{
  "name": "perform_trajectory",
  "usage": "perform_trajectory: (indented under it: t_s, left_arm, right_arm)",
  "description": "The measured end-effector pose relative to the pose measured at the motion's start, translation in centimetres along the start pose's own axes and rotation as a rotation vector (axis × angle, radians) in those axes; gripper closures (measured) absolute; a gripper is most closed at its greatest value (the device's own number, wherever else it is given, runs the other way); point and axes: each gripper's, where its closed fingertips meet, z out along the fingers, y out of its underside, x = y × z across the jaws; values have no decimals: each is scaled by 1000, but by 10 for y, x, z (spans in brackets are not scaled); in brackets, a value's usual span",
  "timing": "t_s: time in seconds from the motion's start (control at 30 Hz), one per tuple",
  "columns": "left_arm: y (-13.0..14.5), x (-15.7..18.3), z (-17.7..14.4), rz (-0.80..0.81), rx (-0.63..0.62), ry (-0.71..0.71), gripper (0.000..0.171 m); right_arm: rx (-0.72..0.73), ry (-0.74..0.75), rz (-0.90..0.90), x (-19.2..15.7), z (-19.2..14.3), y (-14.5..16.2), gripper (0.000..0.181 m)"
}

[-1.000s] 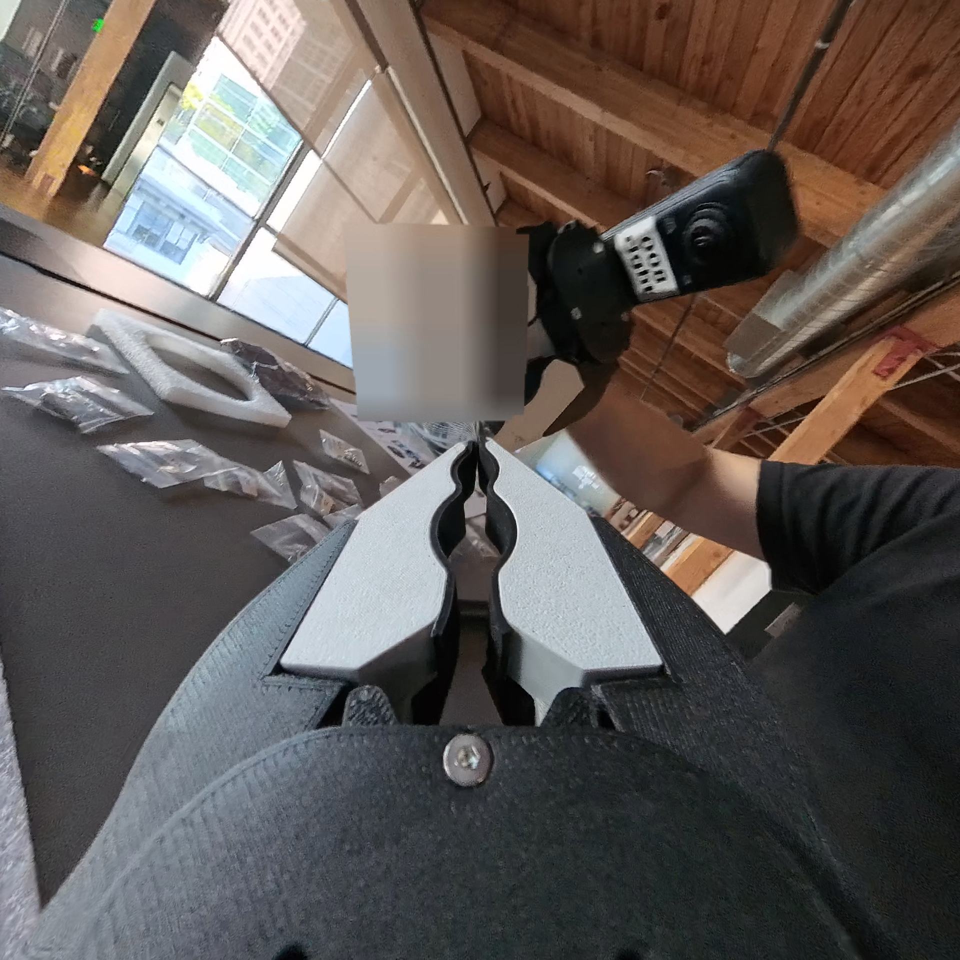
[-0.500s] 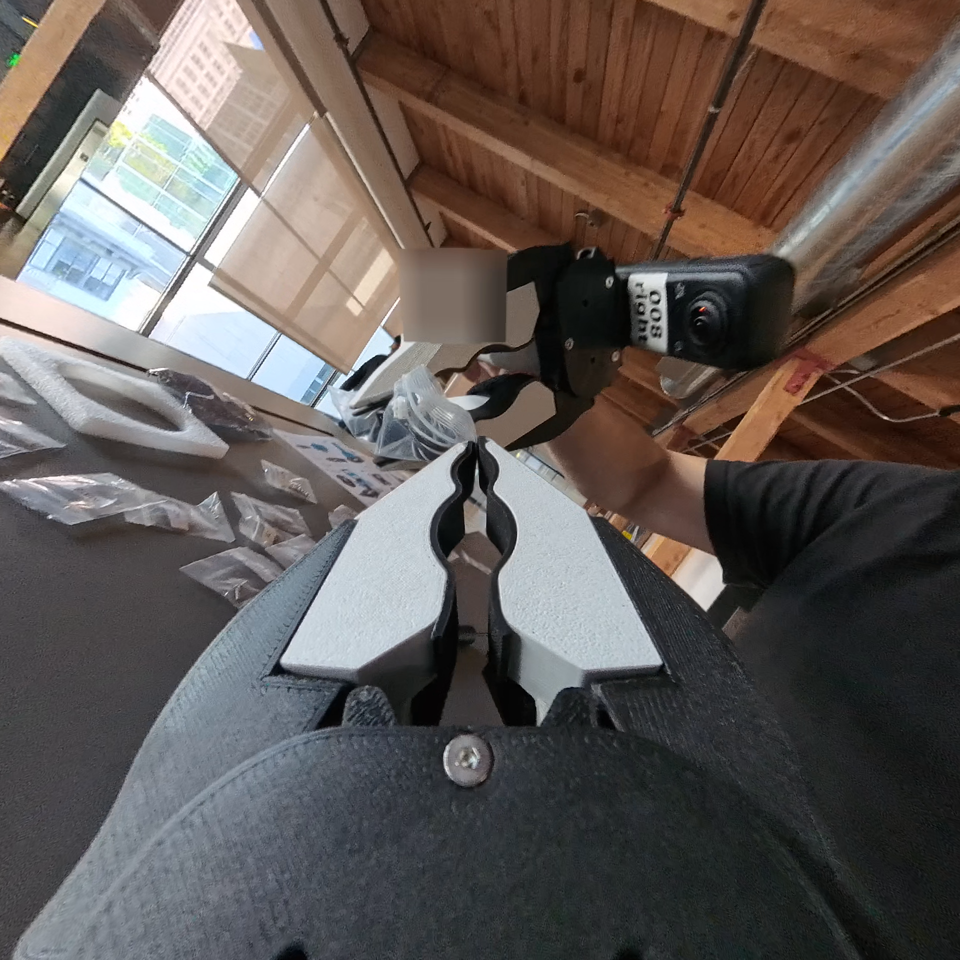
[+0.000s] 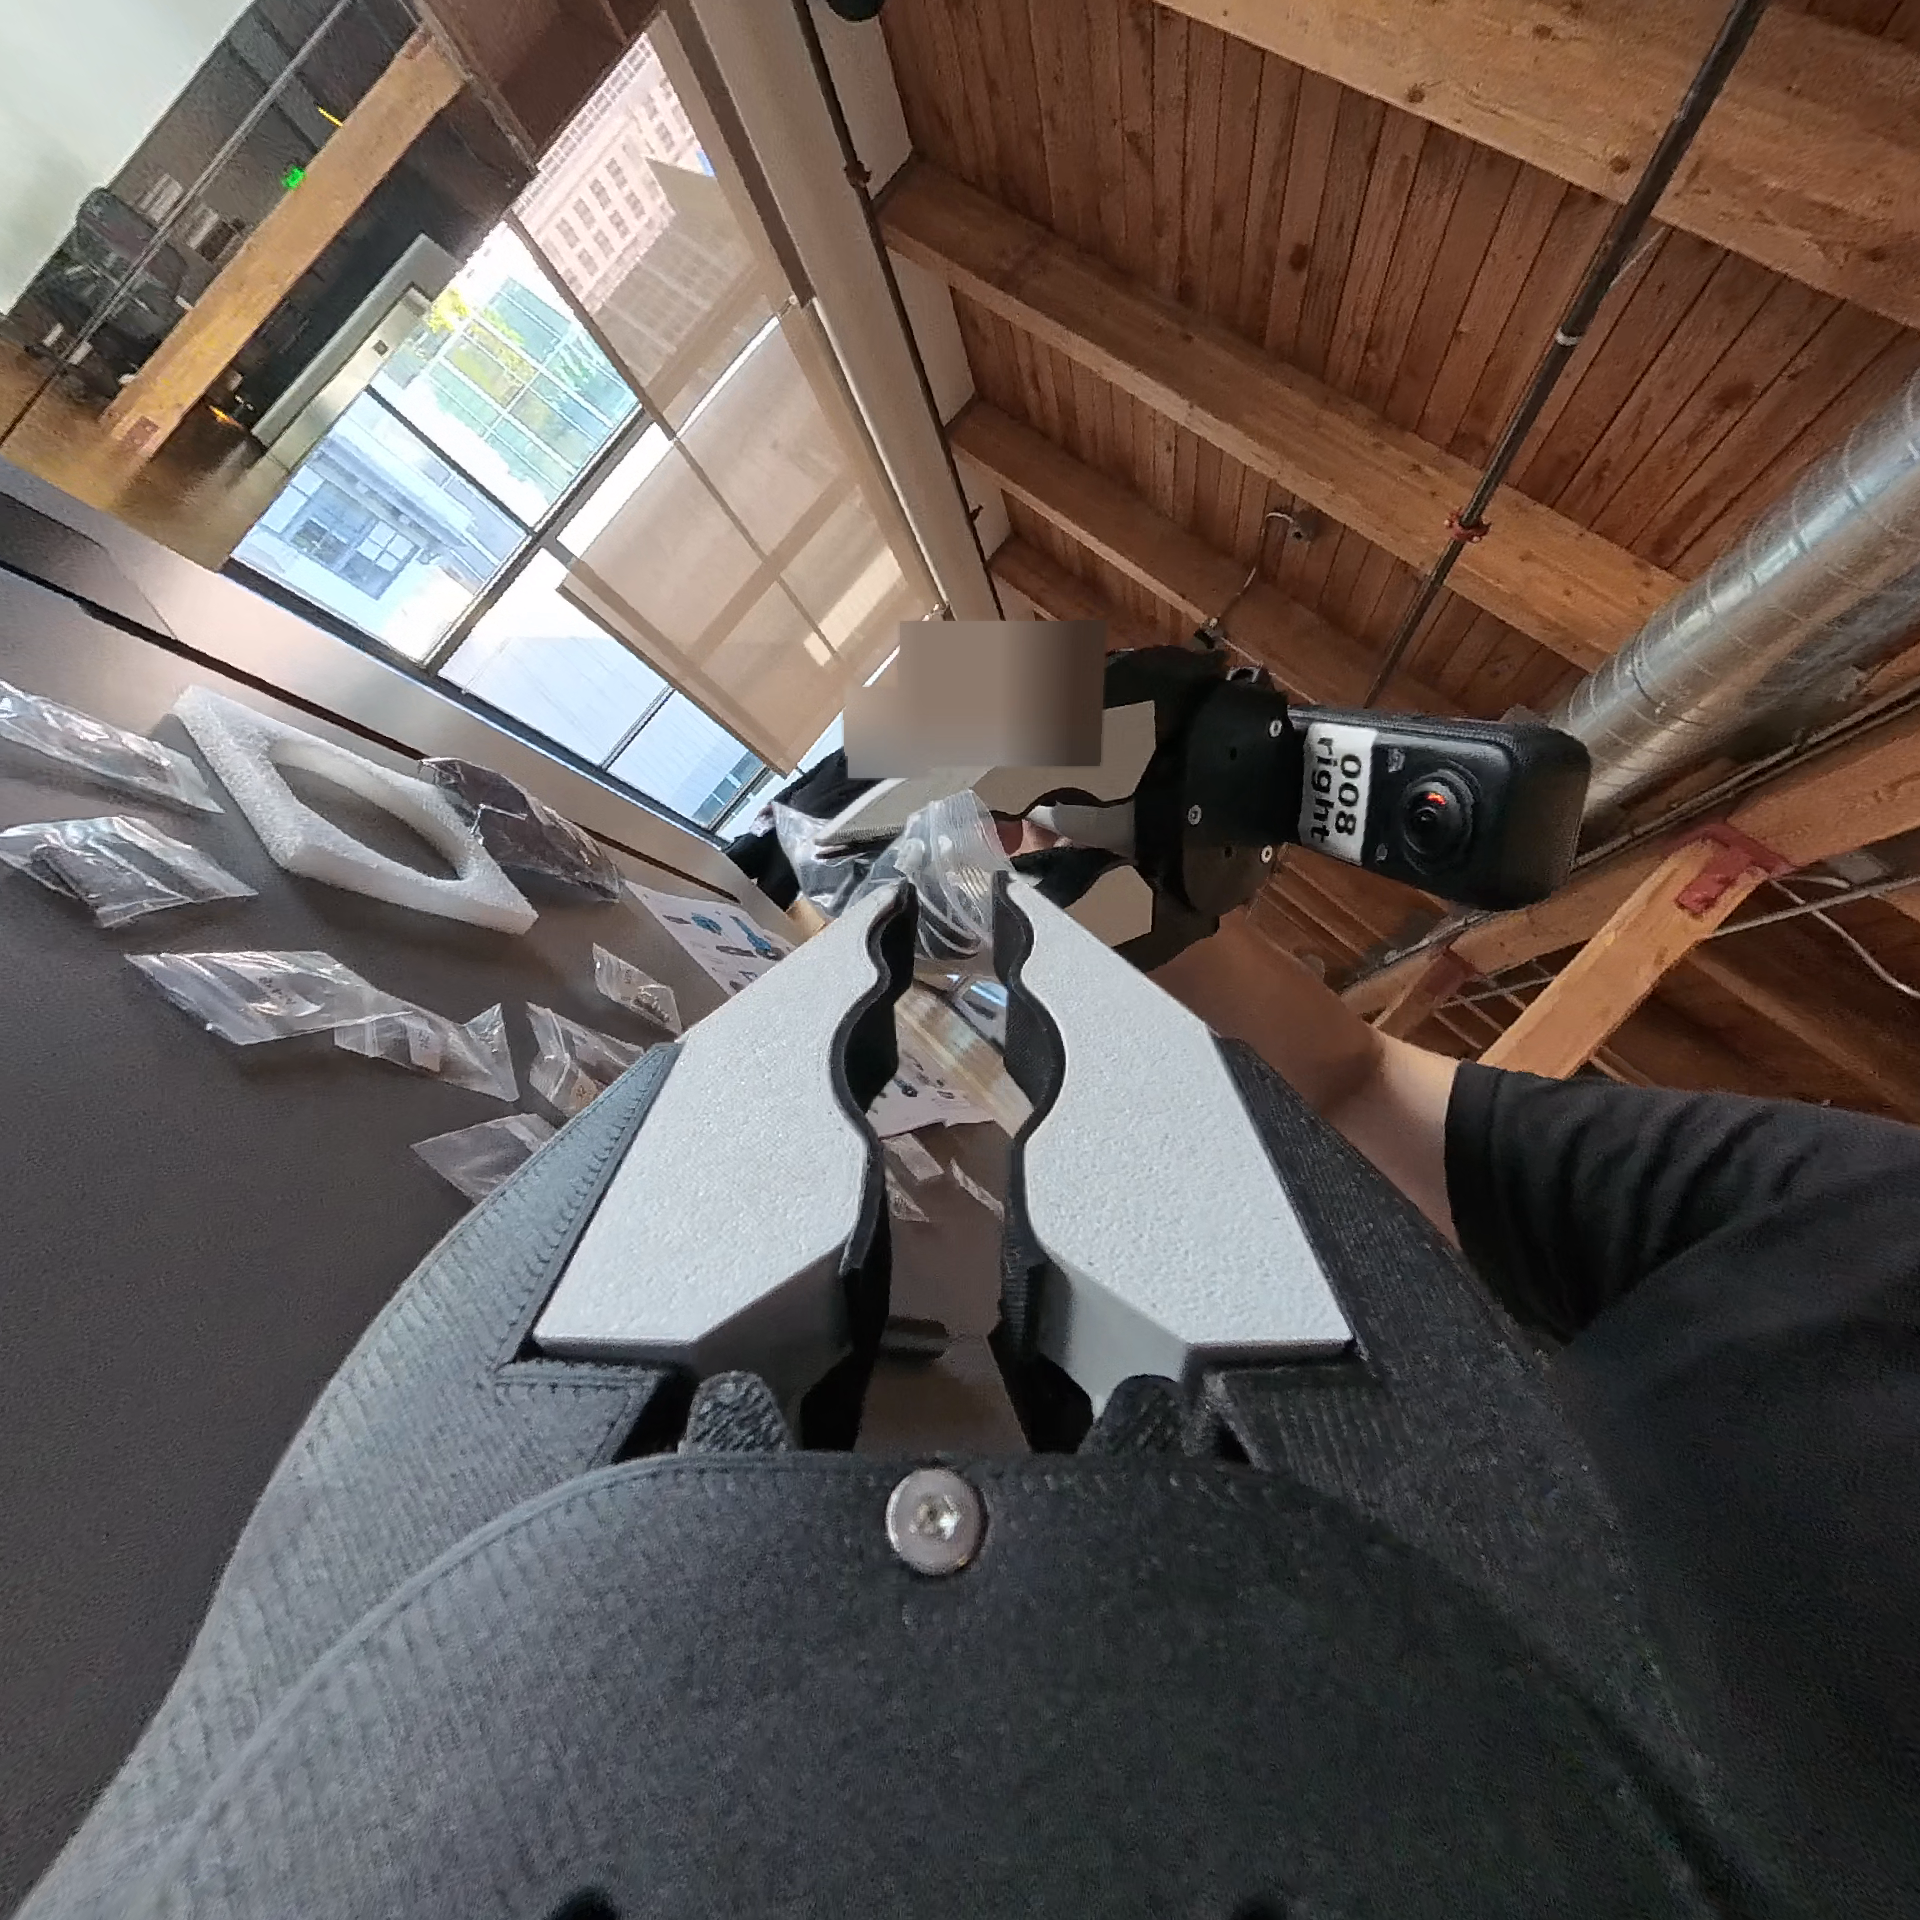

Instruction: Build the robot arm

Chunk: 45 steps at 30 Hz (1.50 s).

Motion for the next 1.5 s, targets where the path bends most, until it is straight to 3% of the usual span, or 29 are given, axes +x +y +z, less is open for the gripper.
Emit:
perform_trajectory:
  t_s: [0.77, 1.1, 1.17, 1.5]
  left_arm:
    - [4, -7, 2, -17, -20, -29, 166]
    - [38, -16, 11, -61, -218, -93, 158]
    - [41, -14, 12, -73, -237, -67, 171]
    - [44, -25, 5, 270, -333, -278, 171]
  right_arm:
    - [-12, -8, 4, -5, 6, 1, 160]
    - [-76, 34, -64, -3, 7, 7, 161]
    - [-84, 44, -91, -4, 8, 7, 161]
    - [5, 25, -101, -12, 3, -8, 166]
